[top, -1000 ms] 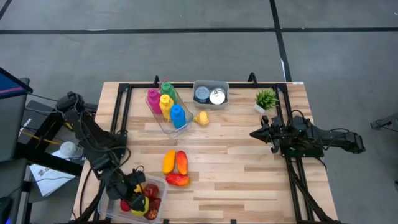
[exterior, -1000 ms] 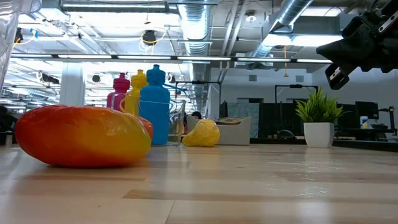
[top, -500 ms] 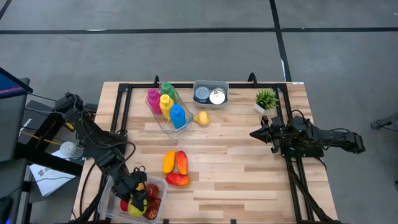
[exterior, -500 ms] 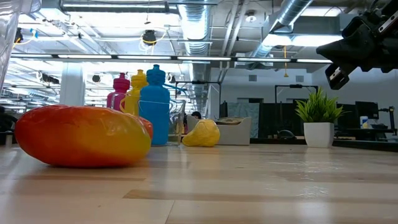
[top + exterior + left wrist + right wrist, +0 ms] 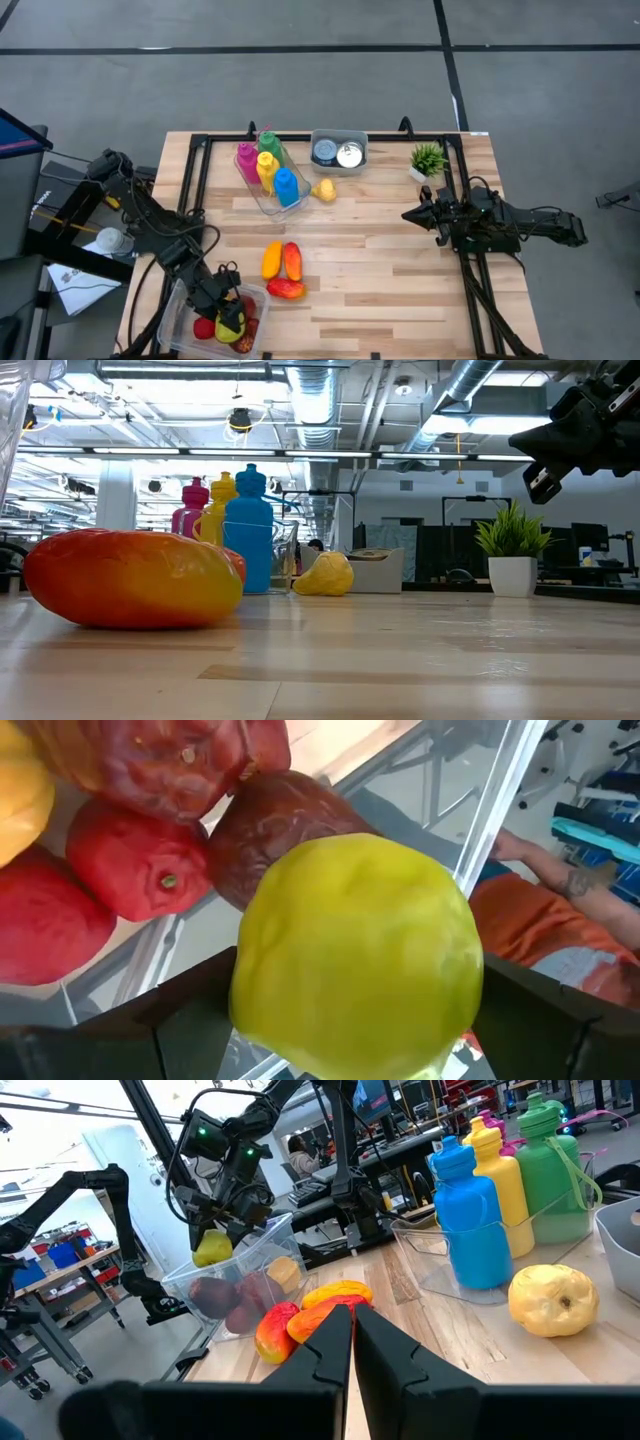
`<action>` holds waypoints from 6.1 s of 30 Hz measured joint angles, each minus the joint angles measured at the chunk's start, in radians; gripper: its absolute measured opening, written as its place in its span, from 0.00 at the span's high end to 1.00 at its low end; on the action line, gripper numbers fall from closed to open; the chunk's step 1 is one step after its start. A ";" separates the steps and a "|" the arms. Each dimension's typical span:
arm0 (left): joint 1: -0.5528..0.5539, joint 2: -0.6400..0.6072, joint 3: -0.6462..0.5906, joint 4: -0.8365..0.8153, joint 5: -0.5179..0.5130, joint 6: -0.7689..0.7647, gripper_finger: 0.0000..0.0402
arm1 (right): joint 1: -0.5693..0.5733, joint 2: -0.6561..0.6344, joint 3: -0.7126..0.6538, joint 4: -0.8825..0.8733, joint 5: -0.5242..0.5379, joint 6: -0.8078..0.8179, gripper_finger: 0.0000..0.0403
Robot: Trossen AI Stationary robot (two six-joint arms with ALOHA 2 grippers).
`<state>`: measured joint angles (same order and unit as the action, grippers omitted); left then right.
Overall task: Pick & Place Food Item
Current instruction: Put the green apple into the white bin, then put the yellow pear into the white bin
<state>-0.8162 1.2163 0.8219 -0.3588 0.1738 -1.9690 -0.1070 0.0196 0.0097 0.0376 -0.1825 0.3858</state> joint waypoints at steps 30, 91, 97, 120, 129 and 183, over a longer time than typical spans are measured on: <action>-0.003 -0.239 0.071 0.345 -0.408 0.135 0.19 | 0.000 0.000 0.000 0.000 0.000 0.000 0.97; -0.170 0.204 0.613 -0.954 -0.407 0.355 0.19 | 0.000 0.000 0.000 0.000 0.000 0.000 0.97; -0.170 0.249 0.613 -0.952 -0.356 0.330 0.19 | 0.000 0.000 0.000 0.000 0.000 0.000 0.97; -0.172 0.302 0.548 -0.852 -0.310 0.269 0.19 | 0.000 0.000 0.000 0.000 0.000 0.000 0.97; -0.172 0.302 0.404 -0.650 -0.165 0.258 0.19 | 0.000 0.000 0.000 0.000 0.000 0.000 0.97; 0.010 -0.192 0.294 -0.322 -0.939 0.191 0.17 | 0.000 0.000 0.000 0.000 0.000 0.000 0.97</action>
<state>-0.8059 1.0244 1.1164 -0.6812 -0.7651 -1.7777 -0.1073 0.0196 0.0097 0.0376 -0.1825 0.3855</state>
